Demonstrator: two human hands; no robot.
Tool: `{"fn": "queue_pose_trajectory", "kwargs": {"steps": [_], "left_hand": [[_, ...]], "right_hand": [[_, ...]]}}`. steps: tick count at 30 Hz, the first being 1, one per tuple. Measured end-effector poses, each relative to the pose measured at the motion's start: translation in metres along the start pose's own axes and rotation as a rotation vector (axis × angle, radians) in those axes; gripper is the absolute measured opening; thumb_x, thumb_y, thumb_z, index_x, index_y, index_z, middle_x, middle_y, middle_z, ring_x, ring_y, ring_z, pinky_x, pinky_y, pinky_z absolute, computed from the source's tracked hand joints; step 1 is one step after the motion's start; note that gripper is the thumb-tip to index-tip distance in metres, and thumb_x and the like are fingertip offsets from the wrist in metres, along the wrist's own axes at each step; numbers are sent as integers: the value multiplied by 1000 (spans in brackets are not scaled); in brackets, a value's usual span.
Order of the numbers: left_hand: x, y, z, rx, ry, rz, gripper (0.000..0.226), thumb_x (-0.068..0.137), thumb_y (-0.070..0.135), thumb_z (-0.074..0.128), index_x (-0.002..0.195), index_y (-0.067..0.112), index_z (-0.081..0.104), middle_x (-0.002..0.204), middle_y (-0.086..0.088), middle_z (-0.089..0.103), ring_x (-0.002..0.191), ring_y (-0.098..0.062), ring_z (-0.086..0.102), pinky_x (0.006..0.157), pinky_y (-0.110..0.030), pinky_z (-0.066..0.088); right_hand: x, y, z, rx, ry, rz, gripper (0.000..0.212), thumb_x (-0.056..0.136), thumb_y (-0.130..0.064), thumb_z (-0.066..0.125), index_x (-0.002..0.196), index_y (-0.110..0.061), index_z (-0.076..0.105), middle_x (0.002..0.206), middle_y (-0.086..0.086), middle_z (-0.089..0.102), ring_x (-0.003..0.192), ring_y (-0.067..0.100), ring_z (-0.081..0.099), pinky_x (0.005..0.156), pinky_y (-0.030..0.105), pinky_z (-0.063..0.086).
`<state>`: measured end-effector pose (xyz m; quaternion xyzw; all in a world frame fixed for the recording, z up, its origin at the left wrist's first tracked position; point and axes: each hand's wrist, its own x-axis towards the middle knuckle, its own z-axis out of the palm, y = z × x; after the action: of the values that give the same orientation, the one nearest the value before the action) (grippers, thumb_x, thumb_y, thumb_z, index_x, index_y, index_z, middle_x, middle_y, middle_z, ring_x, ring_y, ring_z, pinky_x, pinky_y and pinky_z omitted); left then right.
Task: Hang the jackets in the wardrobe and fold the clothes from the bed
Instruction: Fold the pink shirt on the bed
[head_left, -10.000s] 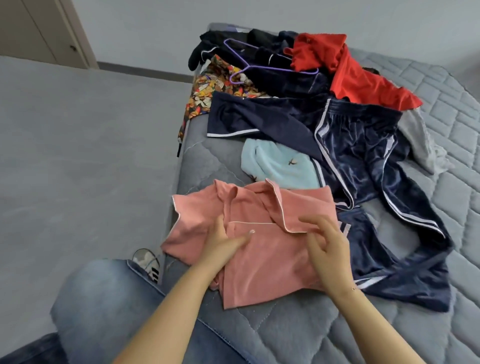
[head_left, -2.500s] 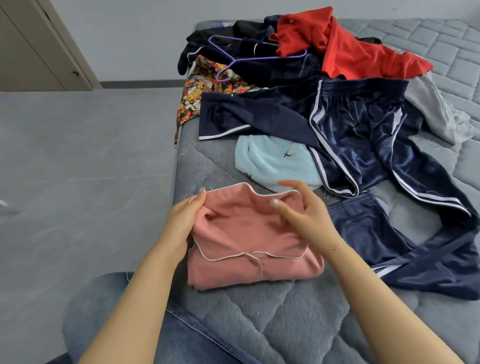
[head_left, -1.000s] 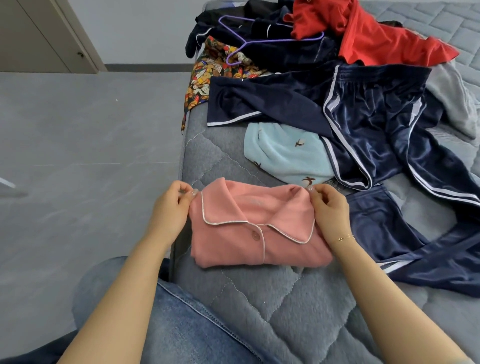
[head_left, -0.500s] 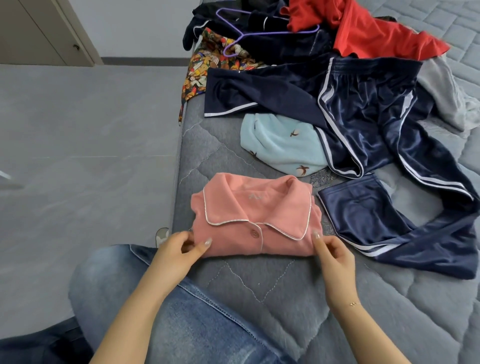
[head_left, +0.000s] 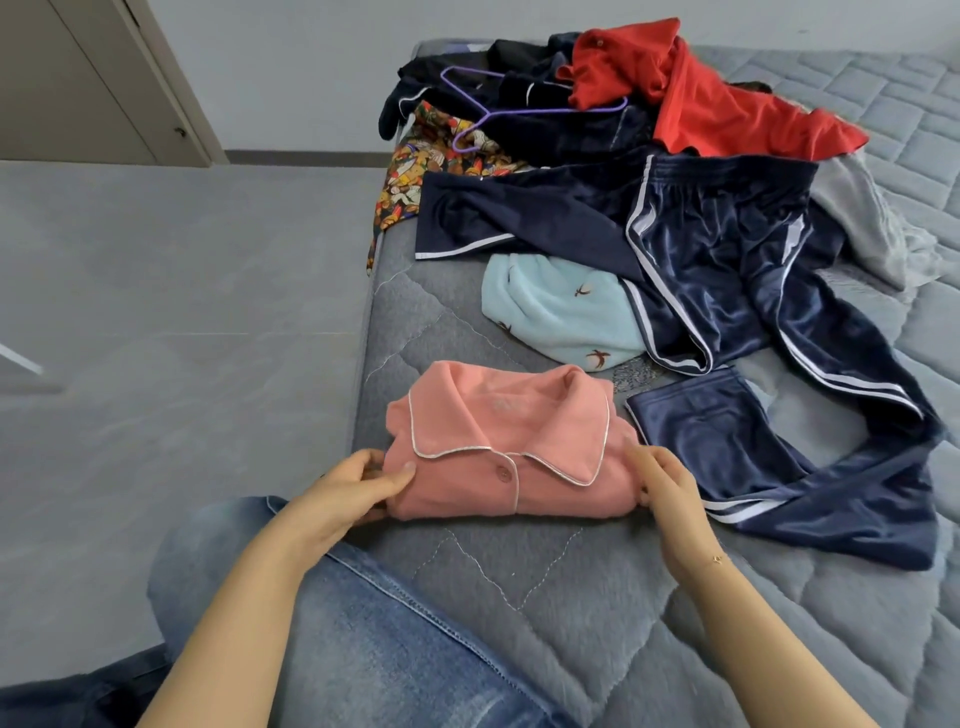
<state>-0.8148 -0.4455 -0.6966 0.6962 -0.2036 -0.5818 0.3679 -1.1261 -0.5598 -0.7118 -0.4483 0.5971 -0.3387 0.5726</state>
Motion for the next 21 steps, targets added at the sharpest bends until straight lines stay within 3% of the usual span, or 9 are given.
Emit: {"fn": "queue_pose_trajectory", "kwargs": {"steps": [2, 3, 7, 11, 13, 15, 18, 19, 21], "left_hand": [[3, 3, 4, -67, -7, 15, 46, 70, 48, 76, 102, 17, 64, 97, 2, 75, 93, -13, 69, 81, -30, 53], [6, 4, 8, -73, 44, 45, 41, 73, 49, 75, 95, 17, 64, 92, 3, 74, 90, -13, 67, 80, -28, 50], [27, 8, 24, -191, 266, 177, 19, 95, 32, 60, 82, 19, 58, 85, 3, 66, 81, -13, 57, 68, -25, 42], [41, 8, 29, -324, 471, 116, 20, 98, 30, 56, 85, 15, 55, 88, -6, 63, 80, -21, 55, 67, -33, 44], [47, 5, 33, -235, 453, 25, 21, 100, 34, 52, 95, 13, 53, 99, -11, 63, 90, -25, 58, 78, -37, 47], [49, 8, 37, -161, 397, -40, 22, 98, 40, 53, 99, 18, 49, 104, -10, 62, 94, -26, 60, 83, -40, 50], [43, 18, 38, -162, 331, -121, 45, 86, 52, 64, 112, 20, 47, 101, -5, 60, 85, -18, 59, 68, -32, 50], [41, 19, 38, -155, 279, -150, 56, 82, 57, 65, 118, 18, 50, 104, -7, 62, 89, -20, 61, 72, -33, 52], [39, 18, 38, -209, 173, -187, 61, 81, 58, 66, 120, 11, 61, 108, -11, 70, 98, -27, 66, 89, -42, 55]], "right_hand": [[5, -8, 8, -70, 0, 20, 33, 91, -39, 66, 69, -18, 53, 65, -10, 45, 62, 5, 39, 59, 24, 32], [7, -11, 14, -87, 15, 6, 39, 90, -38, 67, 65, -19, 45, 63, -8, 38, 60, 6, 33, 55, 24, 28], [16, -17, 32, 50, 156, -113, 46, 94, -21, 64, 62, -22, 30, 61, -8, 29, 56, 4, 27, 51, 22, 25], [24, -20, 40, 173, 265, -9, 42, 97, -23, 59, 64, -20, 34, 66, -4, 33, 65, 11, 31, 53, 23, 29], [27, -21, 43, 8, 214, 78, 35, 98, -34, 56, 71, -18, 42, 72, -4, 43, 74, 15, 40, 61, 27, 35], [27, -25, 43, -105, 105, 139, 33, 94, -49, 54, 91, -16, 54, 85, -8, 54, 87, 14, 52, 76, 32, 43], [24, -32, 44, -79, -65, 125, 54, 83, -58, 66, 111, -12, 64, 104, 5, 71, 100, 23, 66, 89, 44, 54], [21, -35, 44, -73, -115, 149, 60, 79, -61, 68, 115, -13, 64, 103, 8, 73, 97, 27, 70, 84, 47, 57], [15, -41, 45, -28, -229, 265, 66, 76, -64, 68, 117, -12, 63, 93, 16, 74, 77, 34, 72, 59, 44, 58]]}}
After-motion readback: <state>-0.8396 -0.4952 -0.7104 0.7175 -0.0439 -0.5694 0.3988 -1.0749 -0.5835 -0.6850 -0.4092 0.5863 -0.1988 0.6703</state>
